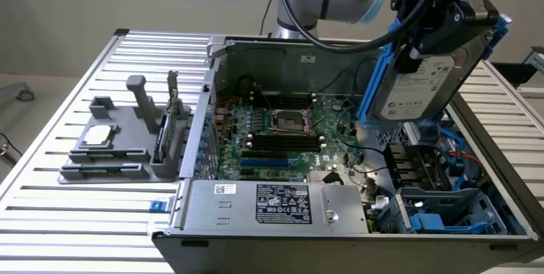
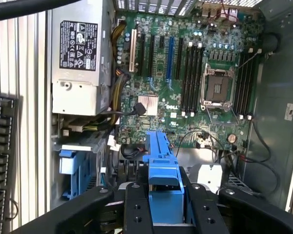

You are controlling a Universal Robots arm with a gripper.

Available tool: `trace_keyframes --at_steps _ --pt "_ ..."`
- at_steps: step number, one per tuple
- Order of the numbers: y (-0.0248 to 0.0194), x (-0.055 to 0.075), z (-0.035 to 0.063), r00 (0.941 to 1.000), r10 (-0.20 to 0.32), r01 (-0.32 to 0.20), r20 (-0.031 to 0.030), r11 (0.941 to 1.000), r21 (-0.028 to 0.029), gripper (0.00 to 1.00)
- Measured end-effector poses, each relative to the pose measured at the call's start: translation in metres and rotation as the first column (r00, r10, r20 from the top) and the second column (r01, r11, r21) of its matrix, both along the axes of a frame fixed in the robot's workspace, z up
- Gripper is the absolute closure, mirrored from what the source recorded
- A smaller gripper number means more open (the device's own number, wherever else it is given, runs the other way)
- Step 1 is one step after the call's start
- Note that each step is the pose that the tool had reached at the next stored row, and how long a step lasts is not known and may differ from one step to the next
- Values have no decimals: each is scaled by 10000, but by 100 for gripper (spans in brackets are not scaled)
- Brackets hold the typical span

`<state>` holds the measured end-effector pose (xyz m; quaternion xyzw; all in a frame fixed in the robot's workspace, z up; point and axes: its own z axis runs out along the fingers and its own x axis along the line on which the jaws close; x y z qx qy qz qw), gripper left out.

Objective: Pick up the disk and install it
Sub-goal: 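Pick up the disk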

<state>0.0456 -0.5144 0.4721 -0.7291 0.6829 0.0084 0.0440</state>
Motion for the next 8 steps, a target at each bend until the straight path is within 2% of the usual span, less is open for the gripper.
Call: trace_keyframes --at_steps 5,8 --pt "-88 77 14 10000 -1 1 -25 10000 0 67" --pt "-143 124 87 10000 0 0 -61 10000 2 67"
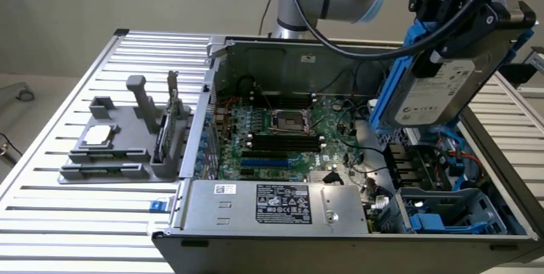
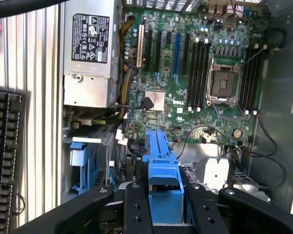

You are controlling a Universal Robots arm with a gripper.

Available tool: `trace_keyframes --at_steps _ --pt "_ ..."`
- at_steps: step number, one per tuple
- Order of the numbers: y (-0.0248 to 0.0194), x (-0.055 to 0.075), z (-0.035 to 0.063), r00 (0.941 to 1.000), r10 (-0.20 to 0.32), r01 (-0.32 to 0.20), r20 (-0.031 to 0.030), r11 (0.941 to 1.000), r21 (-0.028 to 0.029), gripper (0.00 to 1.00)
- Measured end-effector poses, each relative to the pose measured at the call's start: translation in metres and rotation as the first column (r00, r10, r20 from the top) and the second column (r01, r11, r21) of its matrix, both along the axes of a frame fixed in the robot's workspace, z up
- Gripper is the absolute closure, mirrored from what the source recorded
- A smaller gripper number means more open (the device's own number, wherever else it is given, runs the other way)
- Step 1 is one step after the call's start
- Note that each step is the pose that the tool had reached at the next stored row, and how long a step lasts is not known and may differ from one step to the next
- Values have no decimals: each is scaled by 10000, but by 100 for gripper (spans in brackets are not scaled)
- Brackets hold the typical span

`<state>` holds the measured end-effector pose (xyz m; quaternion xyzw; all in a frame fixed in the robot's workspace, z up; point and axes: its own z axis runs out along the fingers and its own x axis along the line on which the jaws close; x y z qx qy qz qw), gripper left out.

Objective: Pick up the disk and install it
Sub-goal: 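Pick up the disk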

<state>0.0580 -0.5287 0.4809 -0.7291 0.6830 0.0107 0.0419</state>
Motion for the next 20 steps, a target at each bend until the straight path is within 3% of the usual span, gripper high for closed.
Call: trace_keyframes --at_steps 4,7,13,20 --pt "-76 68 114 10000 -1 1 -48 10000 -1 67" --pt "-157 111 162 10000 0 0 -98 10000 -2 67" --pt "-324 150 185 9999 -2 2 -162 10000 -11 67" --pt "-484 152 184 9998 -105 105 -167 9999 -17 67"
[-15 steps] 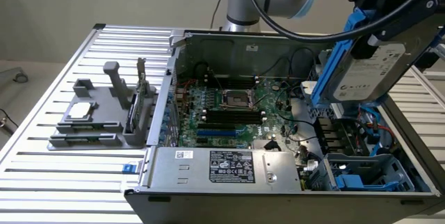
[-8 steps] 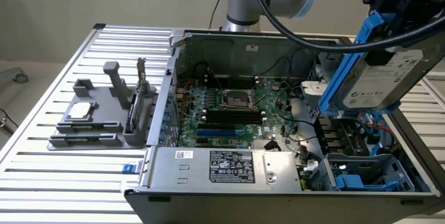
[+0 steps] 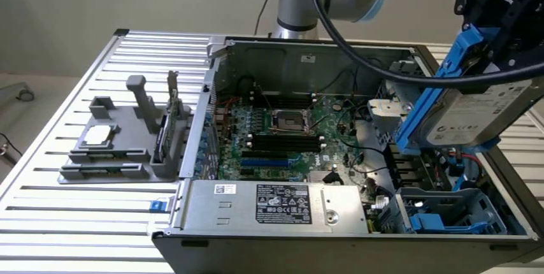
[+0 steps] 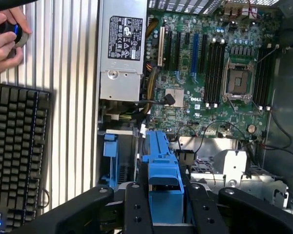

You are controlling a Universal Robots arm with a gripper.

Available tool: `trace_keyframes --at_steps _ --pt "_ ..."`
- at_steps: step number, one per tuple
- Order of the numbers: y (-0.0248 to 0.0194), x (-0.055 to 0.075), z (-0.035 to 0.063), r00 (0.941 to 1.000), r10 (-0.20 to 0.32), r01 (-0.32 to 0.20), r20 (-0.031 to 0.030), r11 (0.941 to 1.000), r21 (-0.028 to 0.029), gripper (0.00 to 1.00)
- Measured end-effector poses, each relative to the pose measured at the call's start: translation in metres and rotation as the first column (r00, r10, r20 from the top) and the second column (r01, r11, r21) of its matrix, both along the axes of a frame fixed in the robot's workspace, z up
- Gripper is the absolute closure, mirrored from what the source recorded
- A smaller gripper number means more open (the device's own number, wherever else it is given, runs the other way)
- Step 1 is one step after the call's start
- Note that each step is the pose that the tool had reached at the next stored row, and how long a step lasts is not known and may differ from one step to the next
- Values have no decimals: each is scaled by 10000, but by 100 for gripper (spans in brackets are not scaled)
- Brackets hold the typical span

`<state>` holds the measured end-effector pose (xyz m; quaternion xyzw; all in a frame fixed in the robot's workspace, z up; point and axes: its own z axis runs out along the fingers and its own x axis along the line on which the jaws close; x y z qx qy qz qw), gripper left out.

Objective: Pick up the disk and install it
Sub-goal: 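Pick up the disk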

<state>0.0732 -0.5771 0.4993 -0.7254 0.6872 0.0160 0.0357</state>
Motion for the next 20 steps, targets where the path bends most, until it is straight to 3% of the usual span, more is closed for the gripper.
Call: trace_keyframes --at_steps 14,17,20 --pt "-303 0 -2 9995 -328 328 0 9995 -1 67" --pt "-338 13 -28 9993 -374 374 0 9993 1 67" --pt "-341 52 -80 9992 -397 397 0 9992 -4 67"
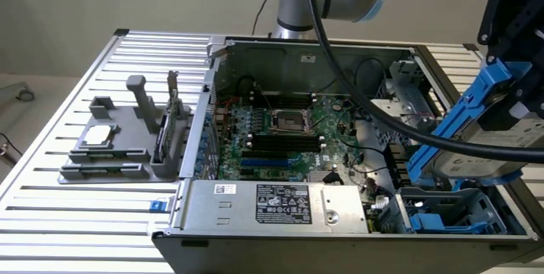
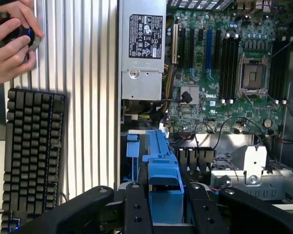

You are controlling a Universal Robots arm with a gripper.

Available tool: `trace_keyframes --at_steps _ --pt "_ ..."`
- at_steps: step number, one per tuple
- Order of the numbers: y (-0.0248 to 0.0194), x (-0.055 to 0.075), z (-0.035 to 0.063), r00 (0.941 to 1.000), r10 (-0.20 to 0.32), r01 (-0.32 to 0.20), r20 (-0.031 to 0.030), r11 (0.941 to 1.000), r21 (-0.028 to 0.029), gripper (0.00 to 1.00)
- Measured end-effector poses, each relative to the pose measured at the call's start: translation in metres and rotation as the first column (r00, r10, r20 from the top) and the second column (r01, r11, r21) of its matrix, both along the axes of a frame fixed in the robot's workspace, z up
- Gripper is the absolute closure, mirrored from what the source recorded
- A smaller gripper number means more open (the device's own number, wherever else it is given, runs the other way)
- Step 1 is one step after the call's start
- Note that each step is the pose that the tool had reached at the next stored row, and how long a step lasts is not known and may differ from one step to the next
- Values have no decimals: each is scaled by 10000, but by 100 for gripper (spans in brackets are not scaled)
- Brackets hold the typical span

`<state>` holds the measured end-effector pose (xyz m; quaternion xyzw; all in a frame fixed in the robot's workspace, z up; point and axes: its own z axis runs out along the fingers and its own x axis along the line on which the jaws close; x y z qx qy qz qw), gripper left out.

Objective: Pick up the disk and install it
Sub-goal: 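Pick up the disk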

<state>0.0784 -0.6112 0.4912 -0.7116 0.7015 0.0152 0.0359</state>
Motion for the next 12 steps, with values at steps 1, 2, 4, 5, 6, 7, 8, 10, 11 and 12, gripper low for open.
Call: trace_keyframes --at_steps 1,2,4,5,6,7,8,10,11,12 --pt "-1 16 -18 10000 -4 4 0 10000 2 67" --pt "-1 34 -37 10000 -7 7 0 10000 2 67" --pt "-1 80 -75 10000 -10 10 0 10000 3 67" --pt "-1 101 -94 10000 -12 12 0 10000 4 67" --pt "-1 121 -111 10000 -14 14 0 10000 3 67" --pt "-1 135 -128 10000 -15 15 0 10000 2 67" --pt "-1 143 -146 10000 -15 15 -1 10000 1 67" --pt "-4 144 -183 10000 -17 17 0 10000 2 67" --pt "-5 144 -202 10000 -17 17 0 10000 3 67" --pt "-5 144 -220 10000 -17 17 0 10000 2 67"
